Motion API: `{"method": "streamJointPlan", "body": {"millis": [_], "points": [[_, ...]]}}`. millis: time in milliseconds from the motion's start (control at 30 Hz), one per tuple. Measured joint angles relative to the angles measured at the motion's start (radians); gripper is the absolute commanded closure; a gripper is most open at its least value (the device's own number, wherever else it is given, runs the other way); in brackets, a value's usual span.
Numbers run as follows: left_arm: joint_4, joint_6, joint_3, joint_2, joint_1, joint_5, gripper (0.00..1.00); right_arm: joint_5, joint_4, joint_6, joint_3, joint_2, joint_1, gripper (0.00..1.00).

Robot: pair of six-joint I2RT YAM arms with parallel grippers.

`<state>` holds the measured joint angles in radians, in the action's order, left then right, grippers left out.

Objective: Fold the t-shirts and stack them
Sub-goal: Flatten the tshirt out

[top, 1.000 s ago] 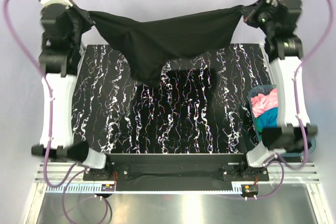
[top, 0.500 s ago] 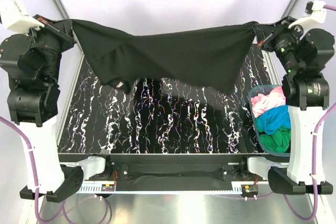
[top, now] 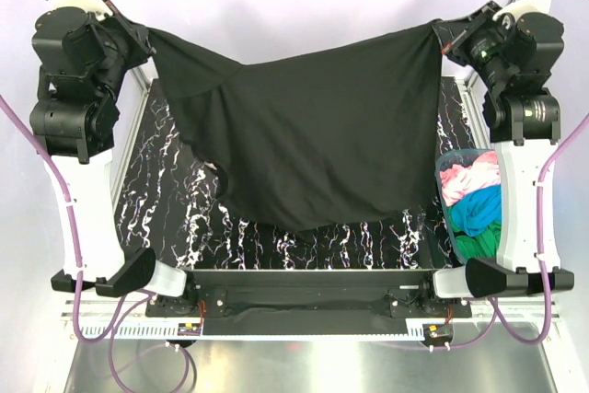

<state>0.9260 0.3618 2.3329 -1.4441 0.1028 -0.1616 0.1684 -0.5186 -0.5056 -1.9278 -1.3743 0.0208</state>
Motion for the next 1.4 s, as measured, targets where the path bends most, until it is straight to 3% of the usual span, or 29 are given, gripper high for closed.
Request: {"method": "streamJointPlan", "body": {"millis": [467,767,1033,1400], "points": [[-0.048,0.006,0.065,0.045,0.000,0.000,1.00,0.016,-0.026,0.038,-0.174,0.012,0.000,1.00],[-0.032,0.051,-0.019,0.324,0.000,0.023,1.00,0.008,-0.155,0.049,-0.015,0.307,0.001,1.00],[-0.024,0.091,0.006,0.510,0.000,0.051,1.00,0.006,-0.264,0.042,-0.040,0.587,0.001,1.00],[0.065,0.102,0.098,0.530,-0.018,0.082,1.00,-0.051,-0.312,-0.046,-0.109,0.630,0.001,1.00]]}}
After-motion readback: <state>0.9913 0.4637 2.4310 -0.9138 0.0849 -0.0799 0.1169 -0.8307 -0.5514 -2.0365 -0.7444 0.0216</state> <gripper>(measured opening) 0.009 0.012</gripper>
